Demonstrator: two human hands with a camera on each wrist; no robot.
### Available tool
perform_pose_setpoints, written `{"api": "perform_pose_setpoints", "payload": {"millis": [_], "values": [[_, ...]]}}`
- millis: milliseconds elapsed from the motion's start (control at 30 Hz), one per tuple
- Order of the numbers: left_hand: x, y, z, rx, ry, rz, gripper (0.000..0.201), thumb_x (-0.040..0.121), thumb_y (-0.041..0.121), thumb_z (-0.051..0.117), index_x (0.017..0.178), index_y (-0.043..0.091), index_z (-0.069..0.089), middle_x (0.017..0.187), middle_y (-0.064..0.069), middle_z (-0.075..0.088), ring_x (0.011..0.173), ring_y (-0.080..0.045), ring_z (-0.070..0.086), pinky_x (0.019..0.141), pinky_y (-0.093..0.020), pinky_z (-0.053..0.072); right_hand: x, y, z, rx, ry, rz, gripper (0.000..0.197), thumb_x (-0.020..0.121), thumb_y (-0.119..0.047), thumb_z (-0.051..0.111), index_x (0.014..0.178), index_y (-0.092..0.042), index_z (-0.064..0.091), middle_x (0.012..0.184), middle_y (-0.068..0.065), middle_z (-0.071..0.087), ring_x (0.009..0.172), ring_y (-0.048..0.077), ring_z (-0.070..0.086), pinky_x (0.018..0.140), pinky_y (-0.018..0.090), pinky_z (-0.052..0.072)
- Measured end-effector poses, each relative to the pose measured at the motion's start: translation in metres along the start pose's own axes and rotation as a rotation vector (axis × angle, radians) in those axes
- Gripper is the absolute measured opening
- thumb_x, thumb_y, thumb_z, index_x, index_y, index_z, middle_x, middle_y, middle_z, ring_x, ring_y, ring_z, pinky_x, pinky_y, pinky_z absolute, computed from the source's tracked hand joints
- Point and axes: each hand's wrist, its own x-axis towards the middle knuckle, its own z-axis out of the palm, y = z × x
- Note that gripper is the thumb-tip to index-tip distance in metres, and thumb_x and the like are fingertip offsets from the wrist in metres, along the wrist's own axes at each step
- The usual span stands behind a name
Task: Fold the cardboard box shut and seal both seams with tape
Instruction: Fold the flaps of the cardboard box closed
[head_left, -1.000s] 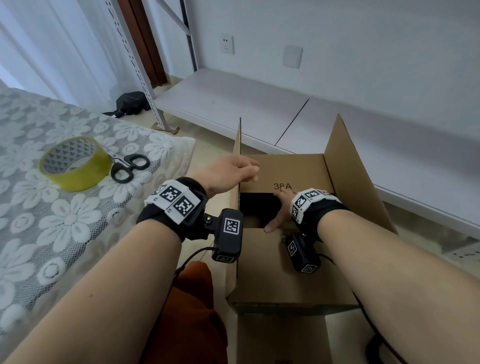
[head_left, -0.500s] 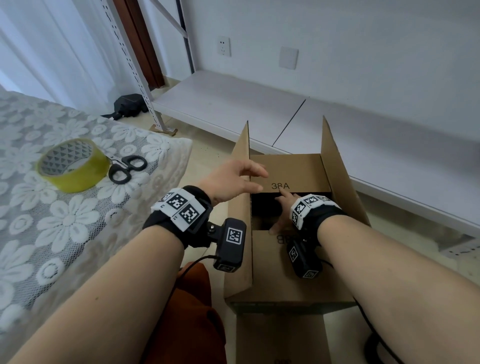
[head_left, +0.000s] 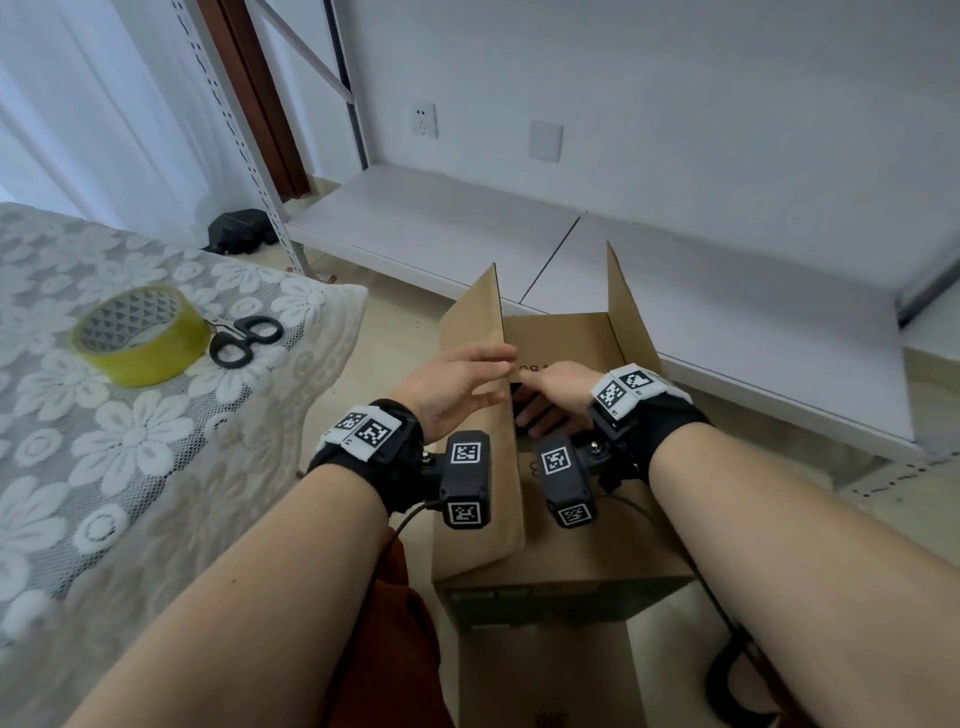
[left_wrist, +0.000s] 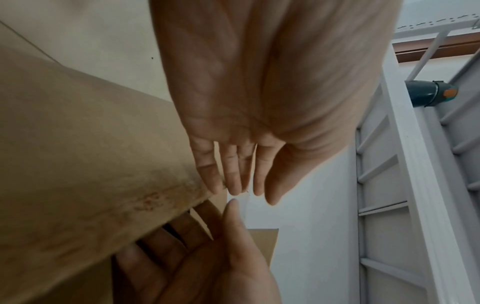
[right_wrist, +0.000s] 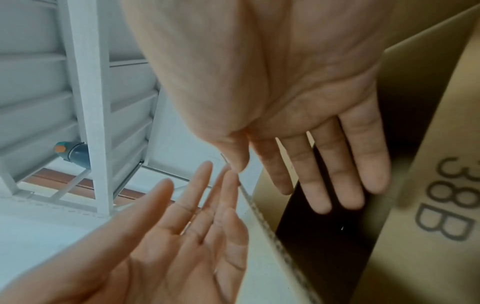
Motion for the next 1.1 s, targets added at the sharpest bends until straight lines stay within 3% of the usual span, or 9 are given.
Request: {"api": "perform_pose_setpoints", "payload": {"millis": [200,333,433,533,700,767,933,1000,1100], "values": [[-0.009,-0.014,0.006,0.000,0.023,-0.120,0.033,0.094,0.003,0.053,0.126,0.010,0.054,0.122,-0.005,0.060,0.121,-0.015,0.052,0.084,-0.028,0.048,-0.012,0.012,0.008,0.123,-0.026,0.050,0.044,0.098,-0.042,0.041,0.106,-0.003,0.060,0.083,0.013,0.068,0.066,0.026,0.063,0.065,0.032,0.046],[-0.012,-0.021,0.003,0.038,0.030,-0.179,0.040,0.094,0.006,0.054,0.133,0.009,0.049,0.131,-0.007,0.056,0.125,-0.016,0.049,0.085,-0.030,0.050,-0.015,0.016,0.014,0.018,0.021,0.074,0.023,0.094,-0.016,0.053,0.104,0.004,0.061,0.101,0.023,0.067,0.073,0.032,0.062,0.083,0.047,0.054],[-0.013,-0.028,0.000,0.178,0.042,-0.213,0.038,0.093,0.009,0.057,0.131,0.011,0.051,0.127,-0.008,0.057,0.114,-0.019,0.053,0.092,-0.034,0.048,-0.015,0.022,0.017,-0.068,0.124,0.122,0.022,0.094,-0.013,0.056,0.096,0.008,0.062,0.088,0.023,0.068,0.061,0.031,0.063,0.062,0.040,0.056],[-0.012,-0.034,-0.001,0.379,0.037,-0.209,0.039,0.093,0.009,0.056,0.132,0.015,0.051,0.134,-0.005,0.052,0.118,-0.019,0.051,0.102,-0.034,0.041,-0.016,0.031,0.018,-0.114,0.186,0.177,0.029,0.091,-0.018,0.061,0.074,0.005,0.061,0.069,0.017,0.066,0.054,0.028,0.063,0.056,0.036,0.056],[-0.007,-0.039,0.002,0.594,-0.057,-0.243,0.046,0.093,0.011,0.056,0.138,0.016,0.048,0.143,-0.003,0.046,0.129,-0.020,0.044,0.111,-0.034,0.034,-0.011,0.035,0.023,-0.444,0.317,0.140,0.024,0.085,-0.027,0.067,0.082,-0.007,0.056,0.083,0.011,0.063,0.077,0.027,0.062,0.068,0.032,0.050],[-0.005,-0.040,0.003,0.652,-0.074,-0.259,0.048,0.093,0.013,0.057,0.139,0.017,0.046,0.144,-0.002,0.046,0.130,-0.020,0.043,0.111,-0.036,0.034,-0.006,0.037,0.026,-0.418,0.278,0.110,0.015,0.087,-0.019,0.063,0.082,-0.010,0.053,0.085,0.010,0.060,0.083,0.028,0.061,0.076,0.036,0.052],[-0.001,-0.042,0.005,0.766,-0.109,-0.296,0.049,0.096,0.014,0.053,0.143,0.016,0.041,0.146,-0.001,0.043,0.133,-0.019,0.040,0.109,-0.031,0.034,0.005,0.050,0.025,-0.255,0.213,0.108,0.028,0.083,-0.010,0.063,0.068,-0.022,0.043,0.091,0.009,0.057,0.091,0.030,0.060,0.090,0.045,0.052],[0.001,-0.043,0.005,0.790,-0.112,-0.311,0.049,0.096,0.016,0.053,0.143,0.016,0.040,0.147,0.000,0.042,0.133,-0.019,0.040,0.109,-0.031,0.034,0.005,0.050,0.026,-0.243,0.187,0.123,0.027,0.084,-0.009,0.063,0.069,-0.021,0.044,0.100,0.013,0.058,0.100,0.034,0.062,0.090,0.046,0.052],[0.005,-0.044,0.004,0.810,-0.109,-0.334,0.051,0.096,0.018,0.053,0.145,0.016,0.038,0.148,0.000,0.041,0.135,-0.019,0.038,0.111,-0.033,0.032,-0.001,0.046,0.024,-0.193,0.127,0.132,0.026,0.085,-0.002,0.061,0.070,-0.016,0.044,0.086,0.011,0.056,0.079,0.030,0.062,0.067,0.037,0.056]]}}
